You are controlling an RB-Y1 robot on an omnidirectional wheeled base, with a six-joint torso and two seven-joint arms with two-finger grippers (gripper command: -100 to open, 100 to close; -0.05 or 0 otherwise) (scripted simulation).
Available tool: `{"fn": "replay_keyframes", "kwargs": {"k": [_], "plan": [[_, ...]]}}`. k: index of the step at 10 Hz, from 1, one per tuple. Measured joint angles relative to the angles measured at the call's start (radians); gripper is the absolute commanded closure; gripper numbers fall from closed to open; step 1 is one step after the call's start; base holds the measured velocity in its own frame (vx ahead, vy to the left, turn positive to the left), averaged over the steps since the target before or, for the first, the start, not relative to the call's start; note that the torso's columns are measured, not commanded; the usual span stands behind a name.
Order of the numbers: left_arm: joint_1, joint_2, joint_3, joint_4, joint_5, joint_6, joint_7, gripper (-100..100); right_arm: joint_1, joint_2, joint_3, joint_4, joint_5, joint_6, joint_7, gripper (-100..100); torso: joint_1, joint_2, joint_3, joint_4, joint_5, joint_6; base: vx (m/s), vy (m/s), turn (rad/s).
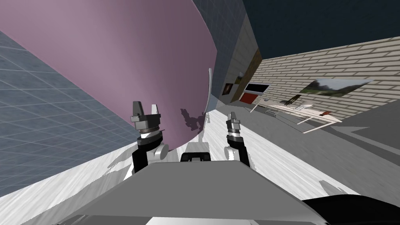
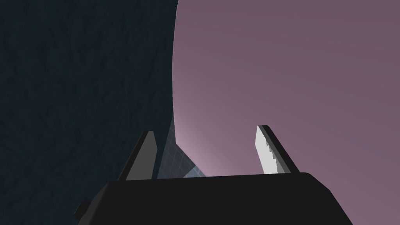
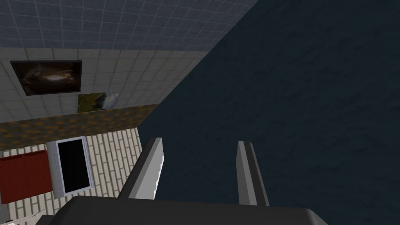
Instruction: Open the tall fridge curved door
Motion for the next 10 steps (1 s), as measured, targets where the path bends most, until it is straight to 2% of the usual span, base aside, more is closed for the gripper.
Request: {"fn": "replay_keyframes", "kwargs": {"k": [3,4,6,8,10], "plan": [[0.000,0.000,0.000,0.000,0.000,0.000,0.000,0,0.000,0.000,0.000,0.000,0.000,0.000,0.000,0,0.000,0.222,-0.443,0.221,0.000,0.000,0.000,0.000,0.000],[0.000,0.000,0.000,0.000,0.000,0.000,0.000,-100,0.000,0.000,0.000,0.000,0.000,0.000,0.000,0,0.000,0.295,-0.590,0.295,0.000,0.000,0.009,0.001,-0.032],[-0.026,0.046,0.002,0.013,0.006,0.019,0.002,-100,0.000,0.000,0.000,0.000,0.000,0.000,0.000,0,0.000,0.338,-0.679,0.338,0.000,0.000,0.010,0.005,-0.053],[-0.055,0.094,-0.010,0.036,0.011,0.038,0.002,-100,0.000,0.000,0.000,0.000,0.000,0.000,0.000,0,0.000,0.341,-0.684,0.342,0.000,0.000,0.020,0.010,-0.081],[-0.101,0.137,-0.020,0.057,0.021,0.080,0.004,-100,0.000,0.000,0.000,0.000,0.000,0.000,0.000,0,0.000,0.342,-0.684,0.342,0.000,0.000,0.025,0.011,-0.114]]}}
